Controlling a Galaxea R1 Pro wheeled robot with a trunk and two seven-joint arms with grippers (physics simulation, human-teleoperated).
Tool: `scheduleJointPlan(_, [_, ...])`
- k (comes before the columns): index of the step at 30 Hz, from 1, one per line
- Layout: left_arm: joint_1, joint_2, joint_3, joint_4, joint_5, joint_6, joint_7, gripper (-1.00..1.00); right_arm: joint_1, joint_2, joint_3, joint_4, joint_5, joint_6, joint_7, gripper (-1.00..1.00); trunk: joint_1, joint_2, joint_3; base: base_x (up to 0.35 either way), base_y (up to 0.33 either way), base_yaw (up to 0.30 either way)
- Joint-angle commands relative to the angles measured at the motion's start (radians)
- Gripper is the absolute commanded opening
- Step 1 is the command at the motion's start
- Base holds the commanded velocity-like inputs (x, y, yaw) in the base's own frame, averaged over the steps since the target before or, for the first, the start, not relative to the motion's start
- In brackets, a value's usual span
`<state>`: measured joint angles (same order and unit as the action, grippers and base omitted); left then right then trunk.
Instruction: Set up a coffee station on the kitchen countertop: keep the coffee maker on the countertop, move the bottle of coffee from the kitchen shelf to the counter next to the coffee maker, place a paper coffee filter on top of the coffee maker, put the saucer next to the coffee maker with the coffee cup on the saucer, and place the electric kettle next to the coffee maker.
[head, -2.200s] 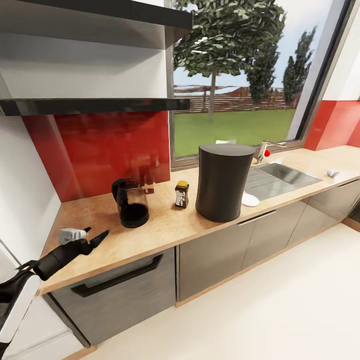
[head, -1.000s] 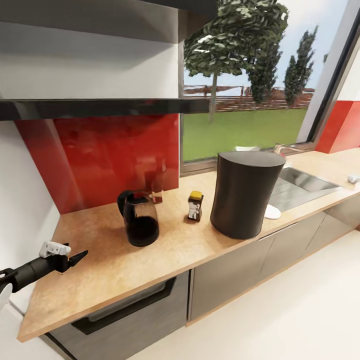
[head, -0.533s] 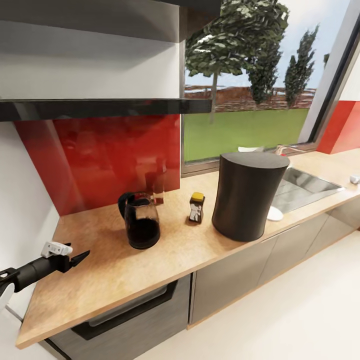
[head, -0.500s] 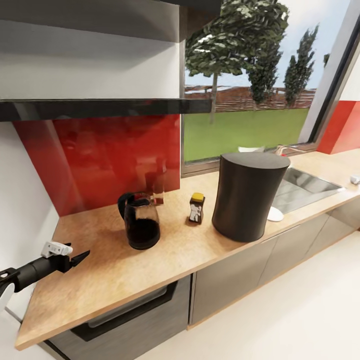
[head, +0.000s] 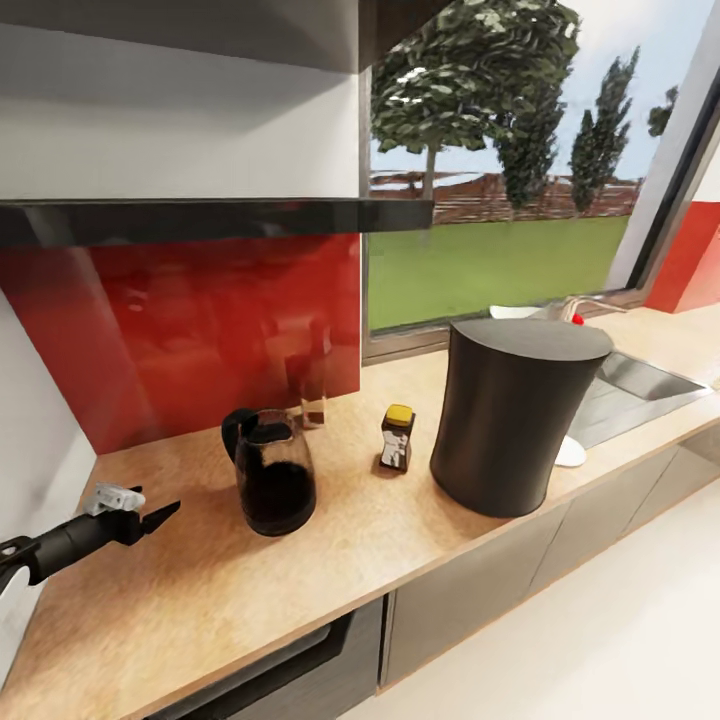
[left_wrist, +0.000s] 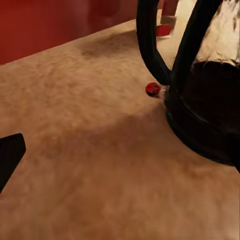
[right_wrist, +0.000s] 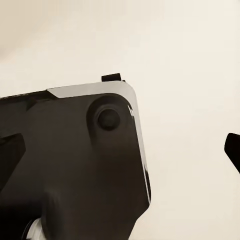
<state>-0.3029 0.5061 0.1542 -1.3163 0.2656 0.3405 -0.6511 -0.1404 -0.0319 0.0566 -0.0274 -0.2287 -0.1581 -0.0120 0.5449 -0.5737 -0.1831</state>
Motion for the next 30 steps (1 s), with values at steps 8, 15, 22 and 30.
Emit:
scheduleJointPlan(8, [-0.021, -0.045, -0.027, 0.011, -0.004, -0.024, 0.004, 1.0, 0.002, 0.004, 0.008, -0.002, -0.008, -0.006, -0.002, 1.0, 0.001, -0.001, -0.002, 0.0, 0.0, 0.0])
scheduleJointPlan(15, [-0.003, -0.045, -0.066, -0.028, 0.005, -0.019, -0.035, 1.0, -0.002, -0.002, 0.008, -0.003, -0.008, -0.006, -0.002, 1.0, 0.001, -0.001, -0.002, 0.0, 0.0, 0.0])
scheduleJointPlan(22, [-0.034, -0.031, -0.074, -0.002, -0.019, -0.009, -0.074, 1.0, -0.002, -0.014, 0.008, -0.002, -0.008, -0.006, -0.002, 1.0, 0.001, -0.001, -0.002, 0.0, 0.0, 0.0])
scheduleJointPlan(30, [-0.079, -0.03, -0.072, 0.043, -0.064, -0.008, -0.119, 1.0, -0.002, -0.016, 0.008, -0.002, -0.008, -0.006, -0.002, 1.0, 0.001, -0.001, -0.002, 0.0, 0.0, 0.0])
